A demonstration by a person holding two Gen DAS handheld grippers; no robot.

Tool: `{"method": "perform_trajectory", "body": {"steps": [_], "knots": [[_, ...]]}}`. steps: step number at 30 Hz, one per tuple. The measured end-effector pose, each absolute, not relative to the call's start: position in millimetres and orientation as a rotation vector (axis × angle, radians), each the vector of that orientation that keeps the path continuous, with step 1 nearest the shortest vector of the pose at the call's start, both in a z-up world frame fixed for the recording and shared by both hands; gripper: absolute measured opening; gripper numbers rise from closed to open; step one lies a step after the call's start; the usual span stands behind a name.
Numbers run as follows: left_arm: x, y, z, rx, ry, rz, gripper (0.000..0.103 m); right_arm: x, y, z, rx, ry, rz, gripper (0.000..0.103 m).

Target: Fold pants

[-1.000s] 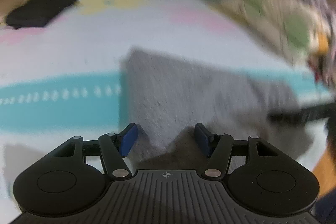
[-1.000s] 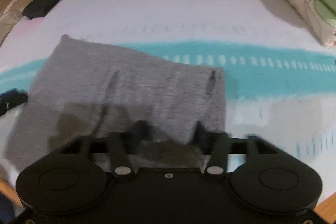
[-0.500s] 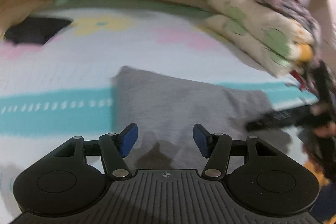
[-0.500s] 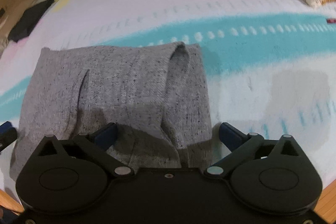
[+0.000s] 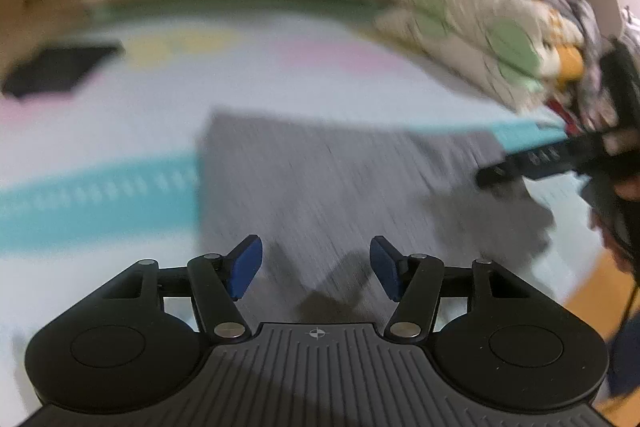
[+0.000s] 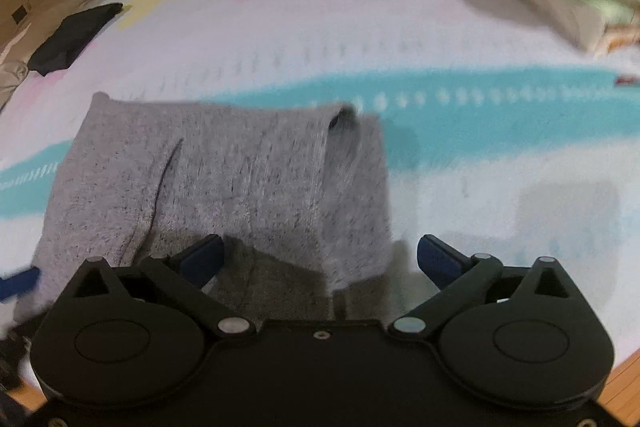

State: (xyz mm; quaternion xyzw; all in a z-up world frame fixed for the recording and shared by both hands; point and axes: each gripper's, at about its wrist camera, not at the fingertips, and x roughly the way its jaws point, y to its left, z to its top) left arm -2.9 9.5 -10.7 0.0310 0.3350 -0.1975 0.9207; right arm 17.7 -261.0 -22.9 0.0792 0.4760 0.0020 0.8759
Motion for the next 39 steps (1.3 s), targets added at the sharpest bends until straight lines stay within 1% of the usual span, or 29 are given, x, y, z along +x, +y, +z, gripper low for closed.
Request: {"method": "perform_trajectory", "body": {"steps": [2, 4, 7, 10, 14, 18, 20, 24, 31, 36, 39], "knots": [[2.7, 8.0, -3.8, 0.092, 0.642, -0.376, 0.058, 9.8, -258.8, -9.0, 0.115, 0.904, -0.033, 0.102], [13.8, 5.0, -1.3, 0.088, 0.64, -0.355, 0.058, 3.5, -254.4, 2.7, 0.082, 0.803, -0.052, 0.102], [34.6, -1.5, -6.4, 0.032, 0.673, -0.329, 0.058, 0.7, -241.6, 11.3, 0.055, 0.691, -0.021, 0.102], [50.5, -4.3, -18.3, -0.015, 0.737, -0.314, 0.058, 2.6, -224.0, 9.8, 0.03, 0.633, 0.056, 0.102], [63.2, -9.2, -38.4, -0.029, 0.826, -0.303, 0.058, 11.4, -201.8, -4.1, -0.02, 0.634, 0.141, 0.102], [63.4, -9.2, -50.3, -0.032, 0.831, -0.309, 0.06, 28.7, -199.1, -39.1, -0.032, 0.764, 0.166, 0.103], [62.0, -10.0, -50.8, -0.027, 0.828, -0.307, 0.061, 26.6, -204.4, -46.6, -0.013, 0.711, 0.178, 0.103], [60.1, -13.4, -50.9, -0.014, 0.823, -0.296, 0.065, 24.1, -205.1, -49.0, -0.005, 0.698, 0.178, 0.103], [56.7, -12.4, -53.9, -0.034, 0.794, -0.281, 0.065, 15.4, -200.5, -49.2, -0.016, 0.67, 0.167, 0.103], [47.7, -25.8, -57.1, 0.055, 0.745, -0.25, 0.066, 15.9, -198.7, -51.8, -0.031, 0.659, 0.148, 0.103], [56.0, -25.7, -51.5, 0.047, 0.797, -0.244, 0.066, 16.3, -196.0, -51.3, -0.04, 0.66, 0.137, 0.103]]}}
